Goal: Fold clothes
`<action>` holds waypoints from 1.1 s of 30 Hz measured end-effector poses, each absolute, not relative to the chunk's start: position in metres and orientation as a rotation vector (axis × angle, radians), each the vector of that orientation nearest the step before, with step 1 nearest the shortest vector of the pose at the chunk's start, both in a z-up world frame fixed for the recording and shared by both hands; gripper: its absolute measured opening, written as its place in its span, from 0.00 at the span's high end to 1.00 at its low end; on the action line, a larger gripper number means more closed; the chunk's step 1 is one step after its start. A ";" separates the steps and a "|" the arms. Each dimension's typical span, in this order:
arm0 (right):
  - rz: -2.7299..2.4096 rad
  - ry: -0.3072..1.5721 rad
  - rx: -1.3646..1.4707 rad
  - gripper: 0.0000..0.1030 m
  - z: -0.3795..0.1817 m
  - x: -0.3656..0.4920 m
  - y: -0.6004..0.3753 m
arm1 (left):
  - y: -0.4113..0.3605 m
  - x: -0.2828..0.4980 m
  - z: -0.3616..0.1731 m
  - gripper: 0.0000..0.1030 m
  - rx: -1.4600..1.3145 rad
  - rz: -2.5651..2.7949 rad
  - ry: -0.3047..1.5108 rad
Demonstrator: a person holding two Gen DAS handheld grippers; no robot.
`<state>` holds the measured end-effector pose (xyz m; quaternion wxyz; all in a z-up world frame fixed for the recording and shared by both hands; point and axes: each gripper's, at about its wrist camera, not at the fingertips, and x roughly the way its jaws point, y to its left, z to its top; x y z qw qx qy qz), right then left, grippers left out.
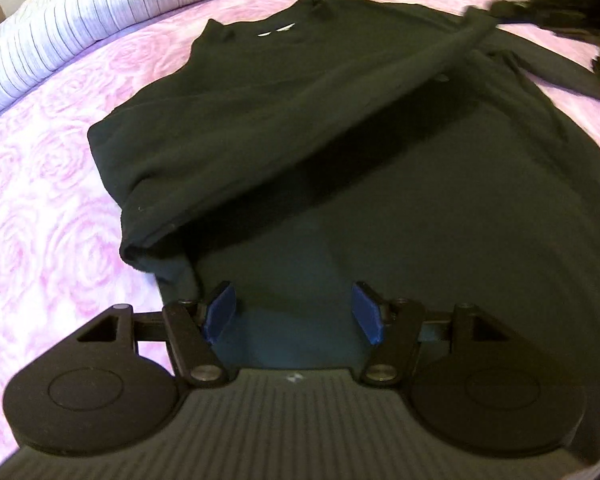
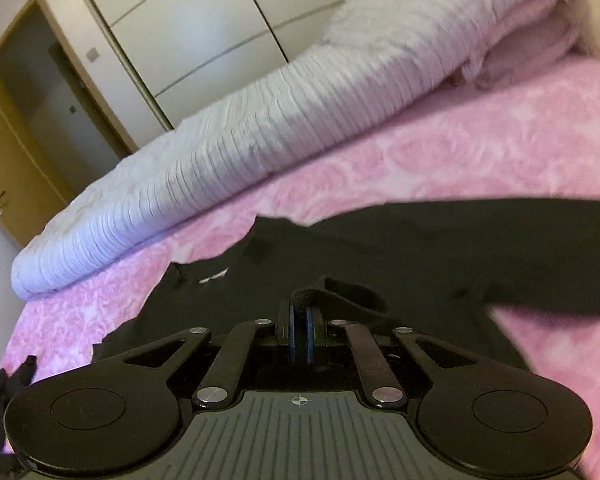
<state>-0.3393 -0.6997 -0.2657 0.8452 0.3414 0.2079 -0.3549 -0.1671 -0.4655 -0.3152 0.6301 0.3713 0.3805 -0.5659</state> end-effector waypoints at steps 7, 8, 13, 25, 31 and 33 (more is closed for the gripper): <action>-0.803 0.594 0.811 0.96 -0.320 -0.371 -0.705 | -0.477 -0.133 -0.329 0.41 0.779 -1.185 0.933; -0.800 0.607 0.824 0.96 -0.325 -0.372 -0.705 | -0.476 -0.129 -0.329 0.41 0.769 -1.181 0.940; -0.814 0.655 0.879 0.95 -0.336 -0.374 -0.706 | -0.472 -0.122 -0.330 0.41 0.775 -1.202 0.944; -1.018 0.670 0.945 0.91 -0.305 -0.405 -0.690 | -0.460 -0.138 -0.292 0.41 0.814 -1.345 0.896; -1.133 0.553 0.944 0.62 -0.273 -0.471 -0.686 | -0.470 -0.160 -0.281 0.41 0.830 -1.409 0.886; -1.209 0.490 0.963 0.58 -0.268 -0.506 -0.695 | -0.474 -0.172 -0.276 0.41 0.844 -1.413 0.867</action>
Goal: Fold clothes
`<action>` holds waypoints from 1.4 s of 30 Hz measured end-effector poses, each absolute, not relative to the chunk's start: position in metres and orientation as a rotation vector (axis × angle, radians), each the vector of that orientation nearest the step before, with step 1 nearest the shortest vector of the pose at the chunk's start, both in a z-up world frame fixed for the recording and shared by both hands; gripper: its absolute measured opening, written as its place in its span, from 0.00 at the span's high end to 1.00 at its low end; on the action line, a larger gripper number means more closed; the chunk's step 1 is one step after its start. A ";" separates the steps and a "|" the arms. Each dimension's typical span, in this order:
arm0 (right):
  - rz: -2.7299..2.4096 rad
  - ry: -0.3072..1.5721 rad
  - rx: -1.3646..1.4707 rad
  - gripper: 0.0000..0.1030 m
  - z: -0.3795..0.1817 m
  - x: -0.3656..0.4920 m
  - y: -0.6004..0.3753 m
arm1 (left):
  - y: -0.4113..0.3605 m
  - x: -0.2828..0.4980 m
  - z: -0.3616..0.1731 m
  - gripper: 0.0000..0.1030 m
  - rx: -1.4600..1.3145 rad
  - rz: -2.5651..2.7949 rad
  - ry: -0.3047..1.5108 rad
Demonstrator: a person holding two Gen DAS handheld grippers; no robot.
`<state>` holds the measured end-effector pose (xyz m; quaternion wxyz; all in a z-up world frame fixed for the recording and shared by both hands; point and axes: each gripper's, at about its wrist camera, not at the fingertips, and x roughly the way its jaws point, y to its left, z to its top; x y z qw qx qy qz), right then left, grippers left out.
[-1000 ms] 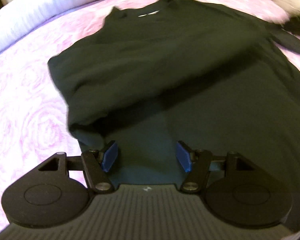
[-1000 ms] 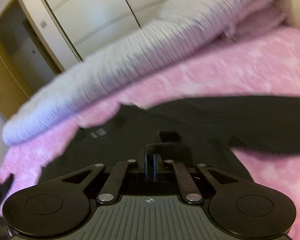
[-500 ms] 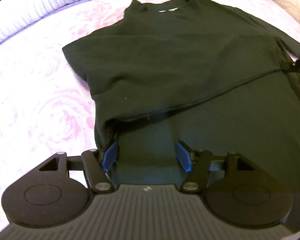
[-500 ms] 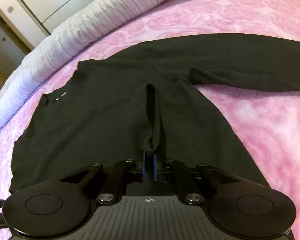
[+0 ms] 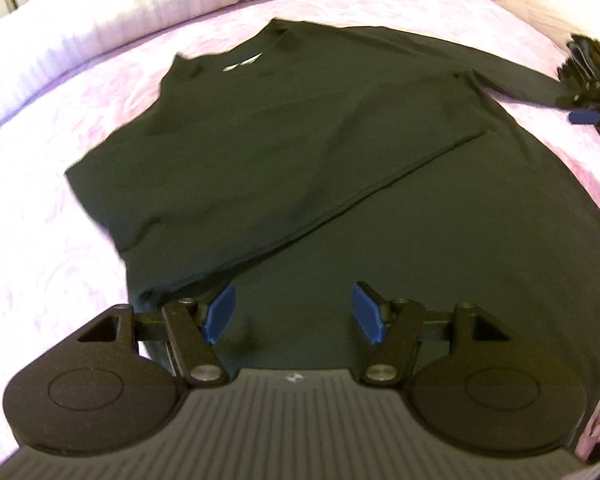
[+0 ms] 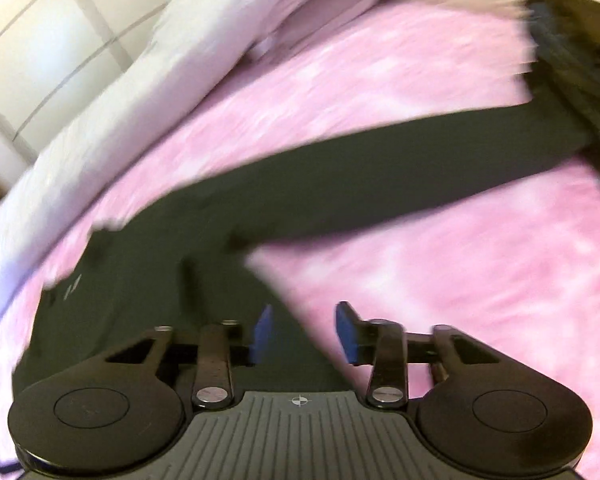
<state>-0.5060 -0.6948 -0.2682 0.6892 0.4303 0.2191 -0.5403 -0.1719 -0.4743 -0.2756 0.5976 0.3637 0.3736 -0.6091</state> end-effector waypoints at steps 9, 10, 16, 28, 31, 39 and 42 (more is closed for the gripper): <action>-1.522 0.162 1.120 0.57 -0.298 -0.670 -0.757 | -0.527 -0.245 -0.277 0.41 0.935 -1.389 0.852; -1.535 0.143 1.132 0.57 -0.305 -0.680 -0.765 | -0.533 -0.256 -0.278 0.41 0.943 -1.394 0.855; -1.555 0.055 1.151 0.57 -0.333 -0.709 -0.794 | -0.568 -0.319 -0.293 0.41 1.026 -1.453 0.837; -1.414 0.186 0.924 0.98 -0.285 -0.675 -0.810 | -0.570 -0.346 -0.295 0.41 1.031 -1.510 0.794; -1.283 0.193 0.768 0.98 -0.238 -0.623 -0.807 | -0.552 -0.332 -0.286 0.41 0.976 -1.486 0.793; -0.588 0.163 0.272 0.98 -0.140 -0.376 -0.696 | -0.476 -0.247 -0.259 0.41 0.854 -1.338 0.822; -0.312 0.357 0.199 0.98 -0.191 -0.288 -0.628 | -0.443 -0.208 -0.257 0.41 0.836 -1.258 0.842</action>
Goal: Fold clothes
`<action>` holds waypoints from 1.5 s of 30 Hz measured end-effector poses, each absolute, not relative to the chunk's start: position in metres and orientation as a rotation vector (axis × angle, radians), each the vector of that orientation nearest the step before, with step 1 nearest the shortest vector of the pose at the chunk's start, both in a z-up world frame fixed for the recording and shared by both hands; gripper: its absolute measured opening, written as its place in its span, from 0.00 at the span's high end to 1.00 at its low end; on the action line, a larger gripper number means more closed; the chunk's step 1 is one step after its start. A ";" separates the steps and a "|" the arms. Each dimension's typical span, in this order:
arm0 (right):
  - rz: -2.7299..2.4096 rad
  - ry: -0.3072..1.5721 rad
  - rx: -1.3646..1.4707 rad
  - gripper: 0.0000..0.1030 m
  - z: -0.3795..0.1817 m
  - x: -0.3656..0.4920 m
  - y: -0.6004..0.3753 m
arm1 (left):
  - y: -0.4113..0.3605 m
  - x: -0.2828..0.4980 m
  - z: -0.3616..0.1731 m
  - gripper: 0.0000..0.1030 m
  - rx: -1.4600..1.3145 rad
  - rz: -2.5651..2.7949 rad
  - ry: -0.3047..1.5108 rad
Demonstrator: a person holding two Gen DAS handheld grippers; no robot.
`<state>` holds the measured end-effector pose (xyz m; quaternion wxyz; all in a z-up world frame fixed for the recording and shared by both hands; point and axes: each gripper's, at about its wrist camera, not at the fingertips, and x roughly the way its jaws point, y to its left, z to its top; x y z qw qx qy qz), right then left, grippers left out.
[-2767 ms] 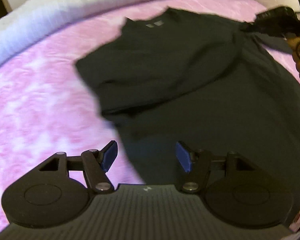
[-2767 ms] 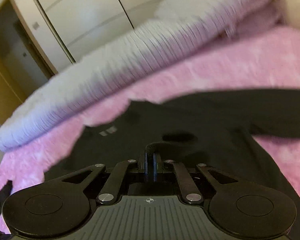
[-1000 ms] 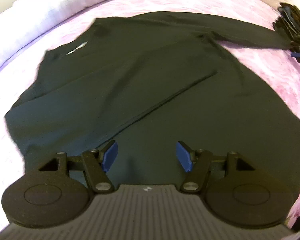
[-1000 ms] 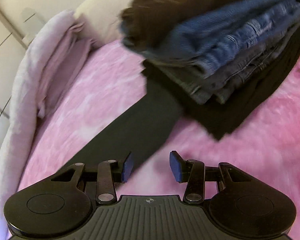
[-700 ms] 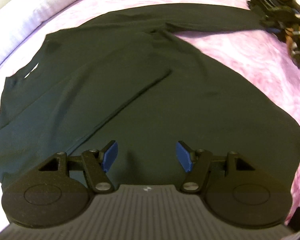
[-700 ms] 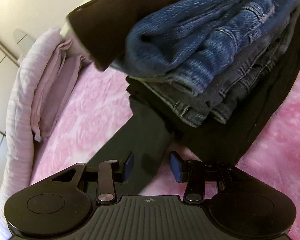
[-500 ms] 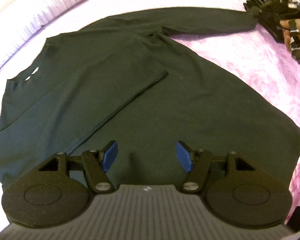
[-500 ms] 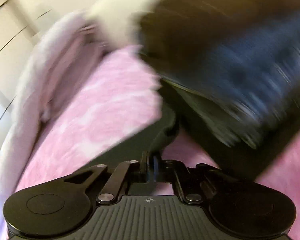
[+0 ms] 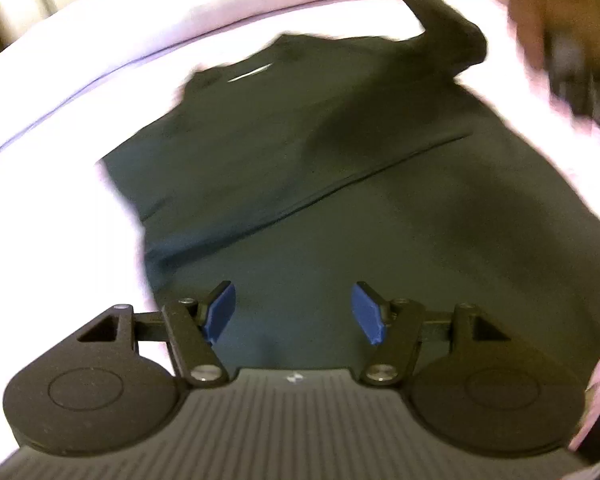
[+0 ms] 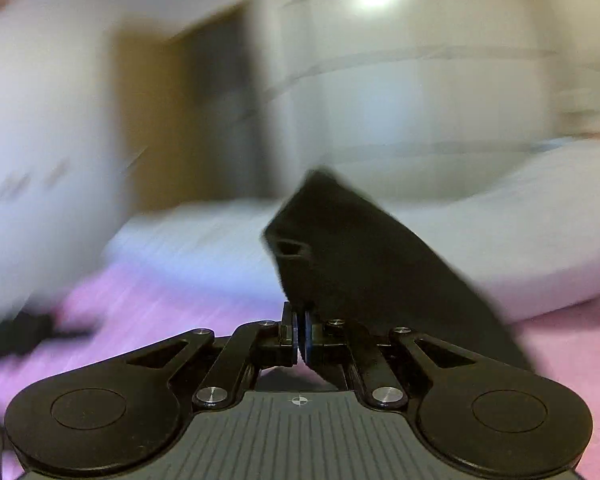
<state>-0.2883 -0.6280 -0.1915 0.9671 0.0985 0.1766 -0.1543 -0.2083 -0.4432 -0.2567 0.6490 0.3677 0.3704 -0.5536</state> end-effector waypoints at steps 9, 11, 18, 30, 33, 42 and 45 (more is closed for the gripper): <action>-0.122 0.700 0.170 0.97 -0.291 -0.198 -0.558 | -0.381 -0.127 -0.267 0.41 0.759 -1.130 0.897; -0.127 0.715 0.164 0.97 -0.293 -0.195 -0.561 | -0.384 -0.120 -0.268 0.41 0.733 -1.136 0.902; -0.090 0.742 0.107 0.75 -0.276 -0.203 -0.550 | -0.431 -0.110 -0.263 0.41 0.665 -1.248 0.834; -0.422 0.906 0.084 0.46 -0.300 -0.304 -0.615 | -0.544 -0.066 -0.309 0.42 0.680 -1.308 0.955; -0.628 0.926 0.115 0.46 -0.309 -0.332 -0.664 | -0.560 -0.062 -0.329 0.59 0.740 -1.307 1.020; -0.580 0.993 0.067 0.46 -0.350 -0.330 -0.728 | -0.574 -0.061 -0.317 1.00 0.755 -1.329 0.943; -0.598 0.948 0.020 0.46 -0.352 -0.339 -0.735 | -0.578 -0.059 -0.317 1.00 0.757 -1.327 0.937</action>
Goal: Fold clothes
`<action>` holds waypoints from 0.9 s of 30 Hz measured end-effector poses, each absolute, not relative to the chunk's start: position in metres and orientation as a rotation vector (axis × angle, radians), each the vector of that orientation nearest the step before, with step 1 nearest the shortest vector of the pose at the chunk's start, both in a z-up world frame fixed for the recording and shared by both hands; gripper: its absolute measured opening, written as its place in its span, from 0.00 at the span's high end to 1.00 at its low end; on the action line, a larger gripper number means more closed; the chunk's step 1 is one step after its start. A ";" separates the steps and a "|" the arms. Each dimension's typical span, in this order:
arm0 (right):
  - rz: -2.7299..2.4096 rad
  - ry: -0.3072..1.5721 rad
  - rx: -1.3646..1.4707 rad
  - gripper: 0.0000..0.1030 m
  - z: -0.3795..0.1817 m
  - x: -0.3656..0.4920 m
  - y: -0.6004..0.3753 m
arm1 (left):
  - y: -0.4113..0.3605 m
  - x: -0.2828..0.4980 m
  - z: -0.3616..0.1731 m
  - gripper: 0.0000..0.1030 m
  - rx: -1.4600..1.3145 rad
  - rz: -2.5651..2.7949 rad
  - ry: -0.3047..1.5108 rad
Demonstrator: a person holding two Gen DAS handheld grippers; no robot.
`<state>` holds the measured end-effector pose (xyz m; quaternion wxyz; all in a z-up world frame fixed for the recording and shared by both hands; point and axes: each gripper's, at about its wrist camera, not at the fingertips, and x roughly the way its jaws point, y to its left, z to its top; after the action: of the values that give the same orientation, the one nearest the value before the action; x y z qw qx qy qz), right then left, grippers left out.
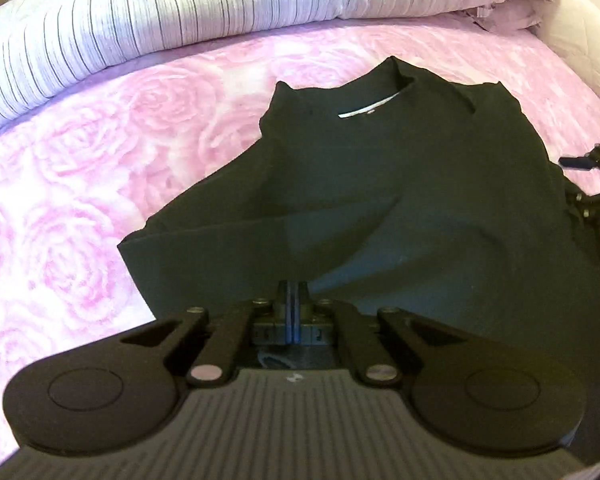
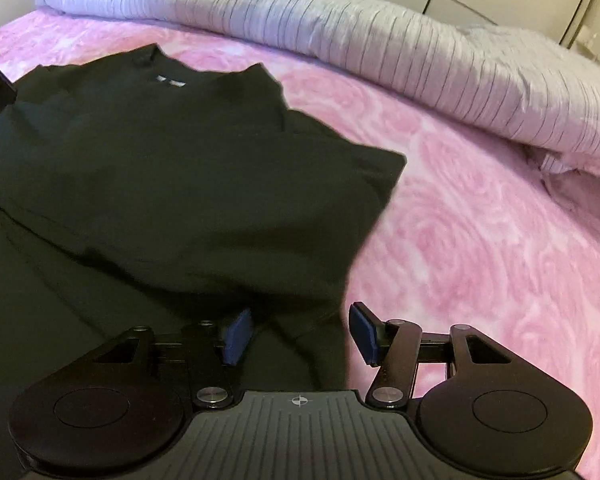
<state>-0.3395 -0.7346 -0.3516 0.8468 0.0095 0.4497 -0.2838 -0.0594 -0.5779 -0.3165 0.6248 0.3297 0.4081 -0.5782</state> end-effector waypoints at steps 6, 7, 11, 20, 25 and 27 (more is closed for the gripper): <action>-0.797 0.910 0.130 0.46 -0.352 -0.376 -0.757 | -0.585 -0.074 -0.331 1.00 0.838 -1.342 0.925; -0.792 0.916 0.137 0.46 -0.354 -0.378 -0.757 | -0.585 -0.074 -0.335 1.00 0.840 -1.334 0.931; -0.796 0.906 0.238 0.46 -0.352 -0.382 -0.764 | -0.585 -0.070 -0.337 0.95 0.842 -1.312 0.944; -0.863 0.947 0.382 0.46 -0.338 -0.400 -0.735 | -0.561 -0.064 -0.313 0.84 0.759 -1.259 0.960; -0.807 0.971 0.377 0.46 -0.335 -0.408 -0.696 | -0.538 -0.092 -0.317 0.77 0.738 -1.321 1.006; -0.788 1.000 0.375 0.46 -0.341 -0.413 -0.683 | -0.533 -0.102 -0.333 0.77 0.815 -1.316 1.016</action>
<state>-0.4126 -0.6825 -0.3405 0.7876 0.1742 0.4642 -0.3658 -0.1022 -0.5328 -0.3329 0.6011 0.3517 0.4384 -0.5681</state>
